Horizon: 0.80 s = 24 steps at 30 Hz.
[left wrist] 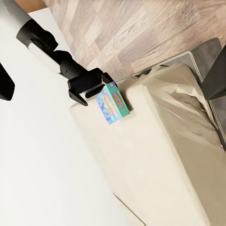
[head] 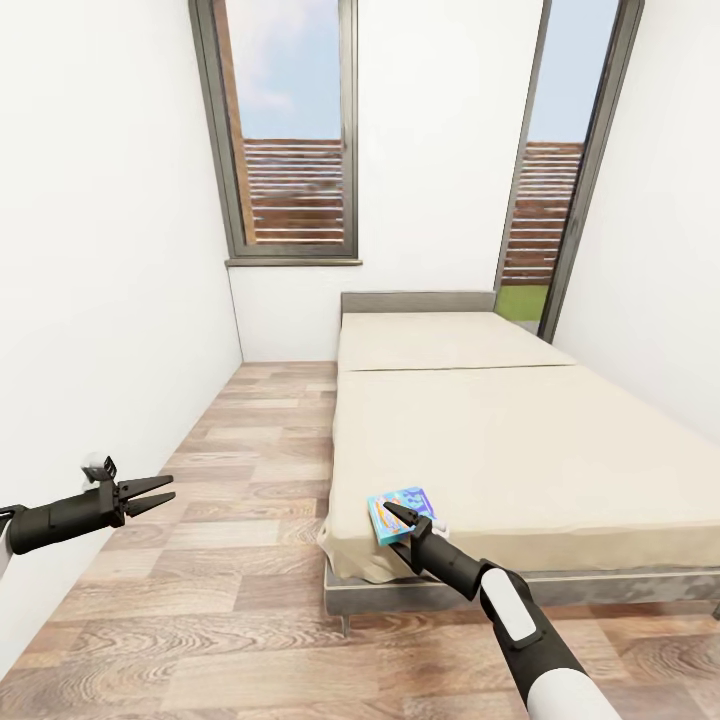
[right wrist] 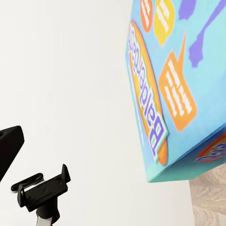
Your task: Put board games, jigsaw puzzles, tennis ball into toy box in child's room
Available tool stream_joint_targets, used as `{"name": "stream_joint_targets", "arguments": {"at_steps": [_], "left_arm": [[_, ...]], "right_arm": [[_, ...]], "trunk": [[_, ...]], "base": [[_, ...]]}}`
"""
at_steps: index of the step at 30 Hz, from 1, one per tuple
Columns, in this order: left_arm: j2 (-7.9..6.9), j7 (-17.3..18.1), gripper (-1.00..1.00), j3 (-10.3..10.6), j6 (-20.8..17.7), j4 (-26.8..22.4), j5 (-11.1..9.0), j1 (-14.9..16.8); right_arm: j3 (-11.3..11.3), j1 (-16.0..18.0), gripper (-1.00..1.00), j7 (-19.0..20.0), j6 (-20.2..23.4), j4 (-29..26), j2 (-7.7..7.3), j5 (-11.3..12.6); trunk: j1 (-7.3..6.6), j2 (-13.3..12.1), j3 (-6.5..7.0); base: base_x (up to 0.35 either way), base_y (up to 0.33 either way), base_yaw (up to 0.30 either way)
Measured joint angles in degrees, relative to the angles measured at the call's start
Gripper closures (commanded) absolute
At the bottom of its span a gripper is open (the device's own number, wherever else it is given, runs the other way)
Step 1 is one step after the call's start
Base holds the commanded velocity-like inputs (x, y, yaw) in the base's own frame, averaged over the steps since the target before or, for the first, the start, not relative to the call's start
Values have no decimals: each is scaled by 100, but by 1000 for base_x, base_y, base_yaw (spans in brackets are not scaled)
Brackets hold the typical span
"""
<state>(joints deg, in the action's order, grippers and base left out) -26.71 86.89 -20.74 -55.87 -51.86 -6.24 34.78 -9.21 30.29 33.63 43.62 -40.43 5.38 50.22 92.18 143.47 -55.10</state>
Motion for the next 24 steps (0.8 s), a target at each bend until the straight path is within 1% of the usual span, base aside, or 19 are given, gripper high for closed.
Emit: {"name": "stream_joint_targets", "arguments": {"at_steps": [8,9,24], "left_arm": [[0,0,-100,0,-2,0,0,0],[0,0,-100,0,-2,0,0,0],[0,-8,-100,0,-10,6,0,0]], "right_arm": [[0,-1,-100,-4,2,0,0,6],[0,-1,100,-4,2,0,0,6],[0,1,100,-5,2,0,0,-5]], "trunk": [[0,0,0],[0,0,0],[0,0,0]], "base": [[0,0,0],[0,0,0],[0,0,0]]}}
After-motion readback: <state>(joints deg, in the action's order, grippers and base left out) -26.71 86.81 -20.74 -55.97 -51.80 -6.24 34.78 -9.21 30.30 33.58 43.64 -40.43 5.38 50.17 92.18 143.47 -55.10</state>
